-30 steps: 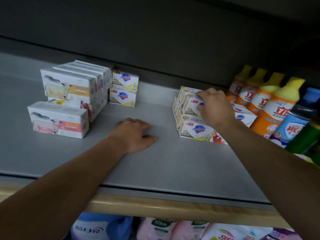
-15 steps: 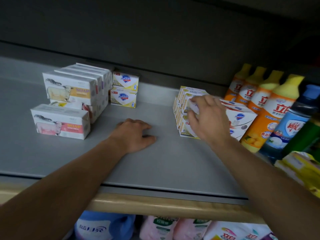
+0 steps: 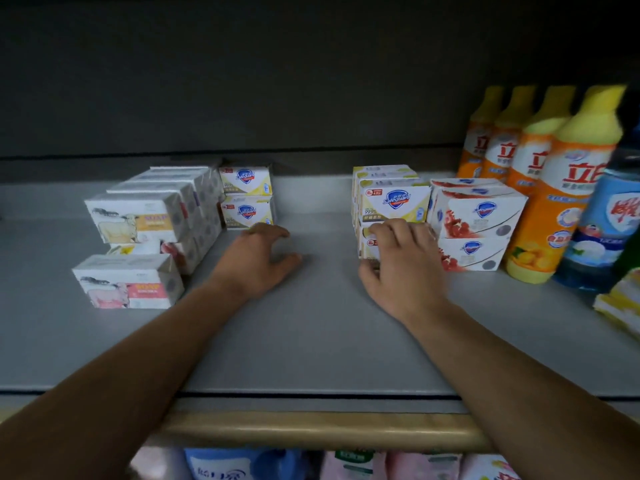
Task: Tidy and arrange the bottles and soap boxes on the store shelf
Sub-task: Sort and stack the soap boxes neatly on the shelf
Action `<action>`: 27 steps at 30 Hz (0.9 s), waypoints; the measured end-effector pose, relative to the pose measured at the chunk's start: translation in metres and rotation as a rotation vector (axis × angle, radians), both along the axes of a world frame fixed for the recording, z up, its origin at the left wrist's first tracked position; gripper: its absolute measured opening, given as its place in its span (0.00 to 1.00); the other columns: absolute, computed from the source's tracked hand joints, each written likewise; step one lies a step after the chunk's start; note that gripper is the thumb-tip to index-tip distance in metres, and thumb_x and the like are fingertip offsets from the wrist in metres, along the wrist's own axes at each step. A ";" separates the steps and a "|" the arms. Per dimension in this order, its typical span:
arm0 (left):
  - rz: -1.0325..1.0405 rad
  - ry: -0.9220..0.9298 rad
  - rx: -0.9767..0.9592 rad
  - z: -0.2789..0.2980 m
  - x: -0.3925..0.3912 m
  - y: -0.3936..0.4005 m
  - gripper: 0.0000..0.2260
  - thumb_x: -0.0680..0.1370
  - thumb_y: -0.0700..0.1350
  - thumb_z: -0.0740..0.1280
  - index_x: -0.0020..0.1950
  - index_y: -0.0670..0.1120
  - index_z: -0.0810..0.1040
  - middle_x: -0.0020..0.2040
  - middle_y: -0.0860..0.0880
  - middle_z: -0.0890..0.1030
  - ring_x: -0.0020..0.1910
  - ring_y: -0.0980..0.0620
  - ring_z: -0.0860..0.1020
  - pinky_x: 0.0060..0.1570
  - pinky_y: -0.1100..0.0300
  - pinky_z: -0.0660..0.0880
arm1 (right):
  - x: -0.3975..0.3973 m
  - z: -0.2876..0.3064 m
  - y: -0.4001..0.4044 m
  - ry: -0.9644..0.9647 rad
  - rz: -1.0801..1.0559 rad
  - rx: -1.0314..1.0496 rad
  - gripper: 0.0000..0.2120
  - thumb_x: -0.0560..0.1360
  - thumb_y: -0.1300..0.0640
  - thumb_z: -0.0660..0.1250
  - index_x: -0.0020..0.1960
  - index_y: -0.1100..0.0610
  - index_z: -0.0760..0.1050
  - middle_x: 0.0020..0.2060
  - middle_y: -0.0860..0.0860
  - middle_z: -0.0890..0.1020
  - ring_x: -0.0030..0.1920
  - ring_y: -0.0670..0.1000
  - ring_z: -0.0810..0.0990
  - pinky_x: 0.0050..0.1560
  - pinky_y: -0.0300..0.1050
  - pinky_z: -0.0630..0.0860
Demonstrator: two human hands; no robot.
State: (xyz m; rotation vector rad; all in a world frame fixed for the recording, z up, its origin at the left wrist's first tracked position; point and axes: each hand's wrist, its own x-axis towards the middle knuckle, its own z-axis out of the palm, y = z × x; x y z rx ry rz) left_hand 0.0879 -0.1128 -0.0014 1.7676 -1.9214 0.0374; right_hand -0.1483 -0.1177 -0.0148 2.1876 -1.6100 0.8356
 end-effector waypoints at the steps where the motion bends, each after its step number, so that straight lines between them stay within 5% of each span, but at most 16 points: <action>1: 0.030 -0.005 -0.004 0.005 0.001 -0.008 0.21 0.74 0.53 0.71 0.63 0.45 0.77 0.63 0.44 0.78 0.63 0.44 0.75 0.61 0.58 0.68 | -0.001 0.000 -0.001 -0.007 0.006 0.004 0.22 0.73 0.48 0.65 0.63 0.58 0.75 0.59 0.55 0.76 0.58 0.58 0.71 0.62 0.53 0.67; 6: 0.211 -0.009 -0.070 0.025 0.011 -0.059 0.25 0.74 0.50 0.70 0.68 0.42 0.73 0.65 0.38 0.74 0.65 0.37 0.70 0.64 0.51 0.68 | -0.003 0.000 -0.005 -0.079 0.042 0.018 0.22 0.74 0.47 0.63 0.63 0.57 0.75 0.59 0.53 0.75 0.59 0.57 0.70 0.63 0.52 0.64; 12: 0.340 -0.125 0.112 0.019 0.025 -0.099 0.25 0.75 0.50 0.67 0.68 0.39 0.69 0.67 0.37 0.72 0.68 0.37 0.68 0.67 0.51 0.65 | -0.004 -0.001 -0.010 -0.161 0.059 0.022 0.21 0.74 0.45 0.61 0.62 0.54 0.75 0.58 0.51 0.75 0.59 0.56 0.68 0.64 0.50 0.62; 20: 0.413 -0.428 -0.010 0.007 0.015 -0.087 0.25 0.73 0.57 0.68 0.68 0.51 0.71 0.66 0.45 0.69 0.66 0.38 0.63 0.63 0.44 0.62 | -0.002 0.000 -0.011 -0.199 0.057 0.035 0.21 0.73 0.45 0.62 0.61 0.55 0.76 0.57 0.52 0.76 0.58 0.57 0.69 0.64 0.52 0.64; 27: 0.140 -0.154 -0.110 0.011 0.008 -0.045 0.19 0.73 0.46 0.72 0.64 0.48 0.78 0.56 0.38 0.76 0.56 0.35 0.74 0.62 0.50 0.69 | -0.005 0.002 -0.010 -0.191 0.074 0.051 0.21 0.73 0.47 0.64 0.63 0.54 0.75 0.58 0.51 0.75 0.59 0.56 0.68 0.64 0.49 0.61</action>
